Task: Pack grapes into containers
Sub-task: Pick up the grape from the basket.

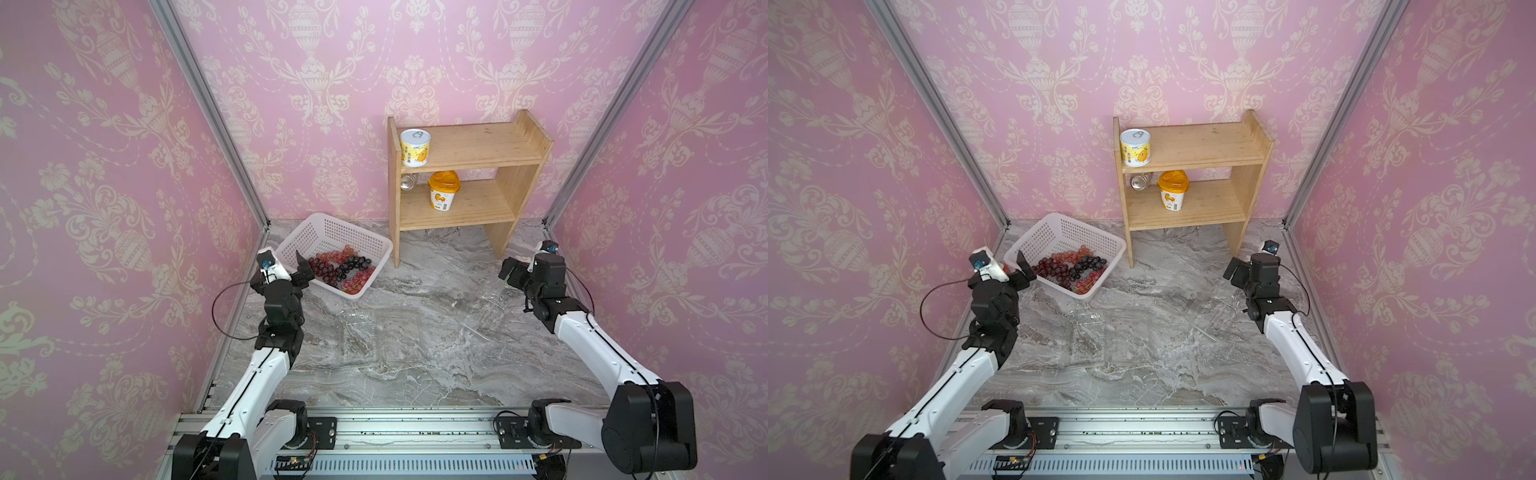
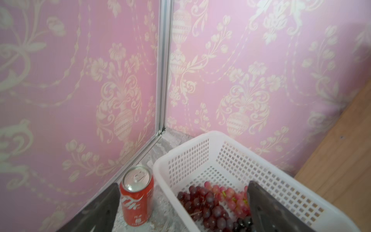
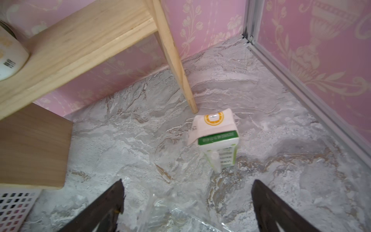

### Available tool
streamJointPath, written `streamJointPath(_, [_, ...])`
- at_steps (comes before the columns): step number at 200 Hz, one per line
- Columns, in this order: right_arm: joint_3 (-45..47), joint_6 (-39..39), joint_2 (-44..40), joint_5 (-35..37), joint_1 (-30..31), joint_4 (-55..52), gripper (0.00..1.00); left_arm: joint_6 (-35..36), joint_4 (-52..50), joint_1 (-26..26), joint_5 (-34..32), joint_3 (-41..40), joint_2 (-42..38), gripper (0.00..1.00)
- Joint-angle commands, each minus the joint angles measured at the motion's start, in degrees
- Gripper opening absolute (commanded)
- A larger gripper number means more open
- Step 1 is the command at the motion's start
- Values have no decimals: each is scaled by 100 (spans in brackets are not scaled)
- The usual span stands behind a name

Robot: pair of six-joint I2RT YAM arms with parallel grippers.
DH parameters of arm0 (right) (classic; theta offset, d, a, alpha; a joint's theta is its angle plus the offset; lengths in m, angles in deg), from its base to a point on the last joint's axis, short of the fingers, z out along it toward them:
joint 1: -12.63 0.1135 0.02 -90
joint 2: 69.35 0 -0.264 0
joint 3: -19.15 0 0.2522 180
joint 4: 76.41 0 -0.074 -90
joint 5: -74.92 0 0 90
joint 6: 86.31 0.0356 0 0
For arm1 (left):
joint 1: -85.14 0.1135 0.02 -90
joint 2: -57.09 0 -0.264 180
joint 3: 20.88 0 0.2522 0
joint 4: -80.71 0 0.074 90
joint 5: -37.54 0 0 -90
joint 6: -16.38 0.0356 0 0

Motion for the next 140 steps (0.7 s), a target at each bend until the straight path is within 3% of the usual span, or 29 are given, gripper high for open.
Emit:
streamJointPath(1, [-581, -79, 28, -63, 574, -1106, 100, -688, -2480, -77, 1304, 1254, 764, 99])
streamJointPath(44, [-1687, -858, 234, -235, 1434, -2214, 100, -1901, -2956, -125, 2981, 2638, 2442, 99])
streamJointPath(71, [-2217, -1140, 459, -434, 2085, -2500, 100, -2084, -4089, -192, 3191, 3881, 3625, 99])
streamJointPath(121, [-2652, -1325, 811, -145, 2957, -2667, 100, -2345, -5174, -226, 3488, 5416, 5331, 99])
streamJointPath(140, [-2693, -1259, 862, -146, 3043, -2683, 100, -2681, -5321, -247, 4131, 5843, 5836, 99])
